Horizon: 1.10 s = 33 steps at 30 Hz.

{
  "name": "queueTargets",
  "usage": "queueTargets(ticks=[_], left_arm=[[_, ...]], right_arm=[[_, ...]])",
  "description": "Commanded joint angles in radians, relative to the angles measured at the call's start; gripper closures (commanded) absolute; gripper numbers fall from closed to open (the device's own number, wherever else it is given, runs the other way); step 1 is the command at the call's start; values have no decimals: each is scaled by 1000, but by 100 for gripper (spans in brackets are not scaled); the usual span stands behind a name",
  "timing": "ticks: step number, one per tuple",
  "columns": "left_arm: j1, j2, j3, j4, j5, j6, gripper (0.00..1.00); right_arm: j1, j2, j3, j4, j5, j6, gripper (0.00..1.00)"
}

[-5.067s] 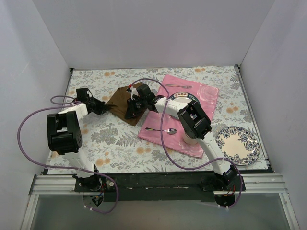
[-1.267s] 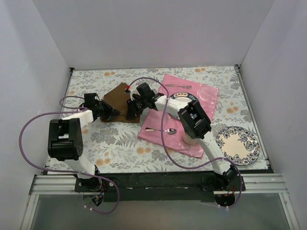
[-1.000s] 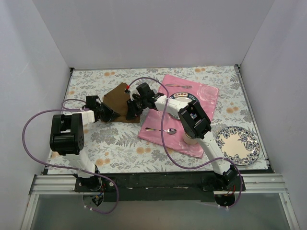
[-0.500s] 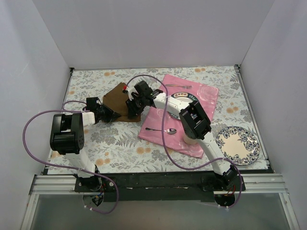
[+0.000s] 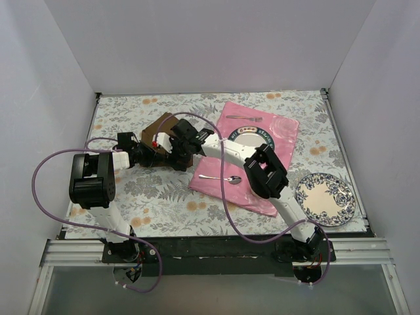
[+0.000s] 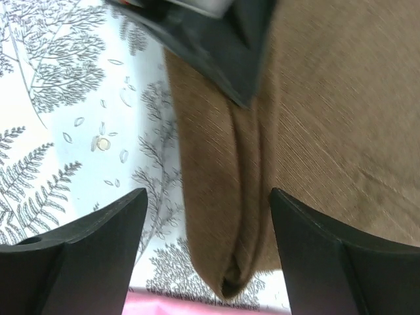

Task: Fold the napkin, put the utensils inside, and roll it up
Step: Roll the napkin with the utensil

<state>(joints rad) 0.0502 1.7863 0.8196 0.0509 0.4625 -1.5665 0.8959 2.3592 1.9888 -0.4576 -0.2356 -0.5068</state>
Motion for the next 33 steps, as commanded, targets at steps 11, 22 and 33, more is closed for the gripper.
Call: queueTargets(ticks=[11, 22, 33], left_arm=[[10, 53, -25, -166, -120, 69, 100], [20, 36, -16, -189, -107, 100, 100], [22, -7, 36, -240, -84, 157, 100]], right_arm=[[21, 84, 116, 22, -7, -82, 20], [-11, 138, 59, 23, -82, 59, 51], [-17, 157, -77, 69, -174, 252, 87]])
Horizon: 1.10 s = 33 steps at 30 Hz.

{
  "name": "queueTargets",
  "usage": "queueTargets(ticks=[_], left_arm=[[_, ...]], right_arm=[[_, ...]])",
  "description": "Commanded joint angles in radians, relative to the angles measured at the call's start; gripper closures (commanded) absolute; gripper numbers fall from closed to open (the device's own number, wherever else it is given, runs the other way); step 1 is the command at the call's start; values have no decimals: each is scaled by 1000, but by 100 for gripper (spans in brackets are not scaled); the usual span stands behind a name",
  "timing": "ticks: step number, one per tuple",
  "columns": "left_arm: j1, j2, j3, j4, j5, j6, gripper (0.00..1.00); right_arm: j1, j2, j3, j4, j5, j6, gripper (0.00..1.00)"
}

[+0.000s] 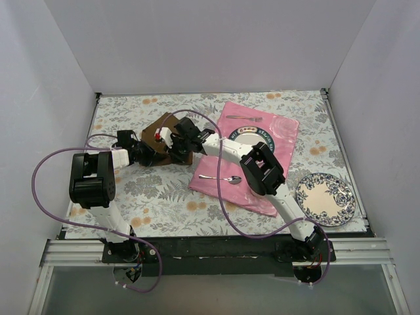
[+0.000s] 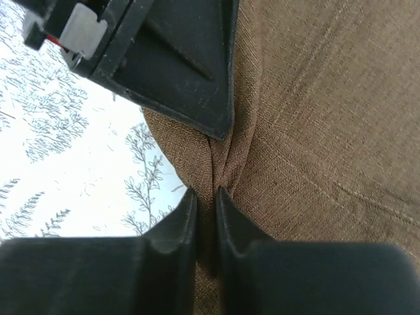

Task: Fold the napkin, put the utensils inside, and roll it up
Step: Roll the napkin with the utensil

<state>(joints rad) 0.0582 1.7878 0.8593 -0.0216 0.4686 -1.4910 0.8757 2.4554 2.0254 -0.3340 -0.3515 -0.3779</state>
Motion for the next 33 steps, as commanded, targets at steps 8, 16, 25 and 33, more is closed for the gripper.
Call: queueTargets(ticks=[8, 16, 25, 33], left_arm=[[12, -241, 173, -354, -217, 101, 60], [12, -444, 84, -581, -284, 19, 43], [12, -506, -97, -635, -156, -216, 35], [-1, -400, -82, -606, -232, -296, 36]], right_arm=[[-1, 39, -195, 1, -216, 313, 98], [-6, -3, -384, 317, -386, 750, 99], [-18, 7, -487, 585, -446, 1019, 98], [-21, 4, -490, 593, -429, 1030, 98]])
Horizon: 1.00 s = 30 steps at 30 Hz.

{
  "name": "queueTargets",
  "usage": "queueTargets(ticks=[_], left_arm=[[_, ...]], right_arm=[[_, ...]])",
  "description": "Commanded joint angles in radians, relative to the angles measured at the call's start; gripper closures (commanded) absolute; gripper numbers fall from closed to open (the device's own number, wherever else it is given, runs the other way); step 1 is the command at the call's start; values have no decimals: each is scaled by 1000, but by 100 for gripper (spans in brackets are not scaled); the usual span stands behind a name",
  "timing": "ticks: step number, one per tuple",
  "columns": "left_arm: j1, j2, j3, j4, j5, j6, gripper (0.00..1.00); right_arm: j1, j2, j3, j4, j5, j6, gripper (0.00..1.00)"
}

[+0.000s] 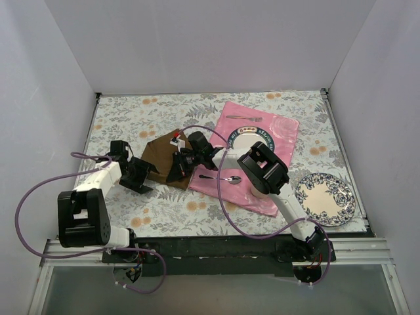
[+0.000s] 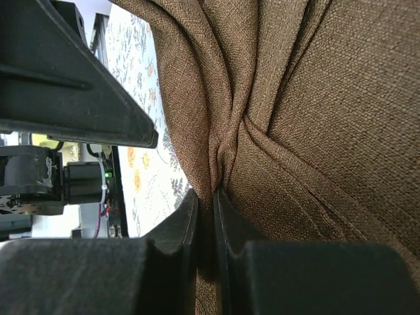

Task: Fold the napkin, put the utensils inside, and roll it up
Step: Roll the napkin with the utensil

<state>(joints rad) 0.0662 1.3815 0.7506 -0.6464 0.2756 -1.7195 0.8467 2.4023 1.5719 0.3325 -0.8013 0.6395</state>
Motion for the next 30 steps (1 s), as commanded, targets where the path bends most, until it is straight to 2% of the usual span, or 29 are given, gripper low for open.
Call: queueTargets(ticks=[1, 8, 11, 15, 19, 21, 22, 25, 26, 28, 29, 30], left_arm=[[-11, 17, 32, 16, -45, -77, 36], [-19, 116, 53, 30, -91, -109, 39], [-22, 142, 62, 54, -111, -107, 45], [-25, 192, 88, 56, -139, -81, 60], [-23, 223, 93, 60, -150, -63, 83], [-25, 235, 93, 54, -174, -42, 90], [-23, 241, 101, 41, -177, -29, 99], [-25, 252, 124, -19, -199, -9, 100], [-25, 258, 147, -35, -199, 1, 100], [-29, 283, 170, -99, -214, 8, 100], [-31, 290, 188, -117, -220, 5, 100], [-34, 295, 191, -139, -211, 3, 100]], right_arm=[[9, 55, -33, -72, 22, 9, 98], [8, 46, -26, -102, 45, -27, 98], [11, 38, -29, -105, 51, -40, 98], [11, 28, -32, -124, 65, -67, 98], [17, 21, -18, -160, 80, -104, 98], [20, 24, -3, -187, 85, -148, 96], [23, 26, 23, -228, 86, -173, 95], [32, 28, 89, -367, 145, -332, 89], [35, 26, 143, -463, 189, -380, 84], [45, 20, 193, -544, 227, -484, 76], [48, 8, 230, -600, 275, -510, 67], [55, -3, 243, -625, 302, -533, 64]])
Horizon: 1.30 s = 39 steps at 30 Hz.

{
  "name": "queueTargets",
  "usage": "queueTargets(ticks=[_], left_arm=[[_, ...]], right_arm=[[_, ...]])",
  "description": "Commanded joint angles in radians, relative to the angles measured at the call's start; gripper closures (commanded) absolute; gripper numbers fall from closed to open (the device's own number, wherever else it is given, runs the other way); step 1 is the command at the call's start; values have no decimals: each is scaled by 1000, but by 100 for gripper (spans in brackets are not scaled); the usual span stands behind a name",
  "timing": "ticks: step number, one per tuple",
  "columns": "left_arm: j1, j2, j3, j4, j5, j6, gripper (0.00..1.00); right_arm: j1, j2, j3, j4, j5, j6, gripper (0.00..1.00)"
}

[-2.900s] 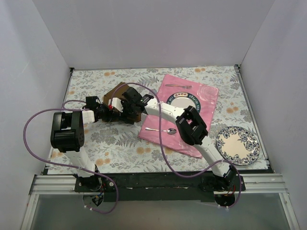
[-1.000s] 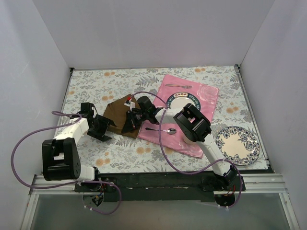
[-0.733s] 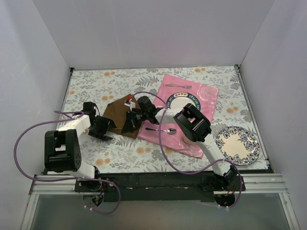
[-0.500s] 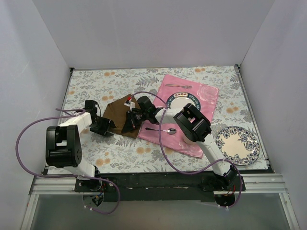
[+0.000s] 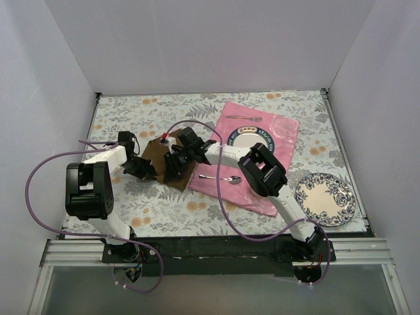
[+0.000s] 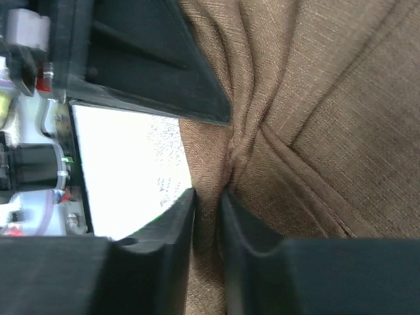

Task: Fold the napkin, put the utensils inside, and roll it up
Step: Roll the napkin with the utensil

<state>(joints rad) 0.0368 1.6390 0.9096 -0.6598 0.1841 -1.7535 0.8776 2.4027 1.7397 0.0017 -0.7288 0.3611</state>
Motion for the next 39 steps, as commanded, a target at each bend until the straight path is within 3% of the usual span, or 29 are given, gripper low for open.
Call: queueTargets(ticks=[1, 8, 15, 27, 31, 39], left_arm=[[-3, 41, 32, -130, -114, 35, 100], [-5, 61, 57, -176, -100, 25, 100], [-5, 82, 81, -207, -81, 34, 100], [-5, 97, 92, -221, -71, 46, 100], [-5, 101, 94, -224, -61, 43, 100], [-3, 105, 107, -238, -52, 52, 100]], right_arm=[[30, -13, 87, -313, 252, -281, 60], [110, -125, 116, -373, 484, -441, 31], [198, -183, 44, -266, 718, -539, 23], [265, -174, 46, -201, 737, -580, 32], [268, -125, 72, -221, 759, -580, 41], [268, -103, -44, -123, 813, -553, 55]])
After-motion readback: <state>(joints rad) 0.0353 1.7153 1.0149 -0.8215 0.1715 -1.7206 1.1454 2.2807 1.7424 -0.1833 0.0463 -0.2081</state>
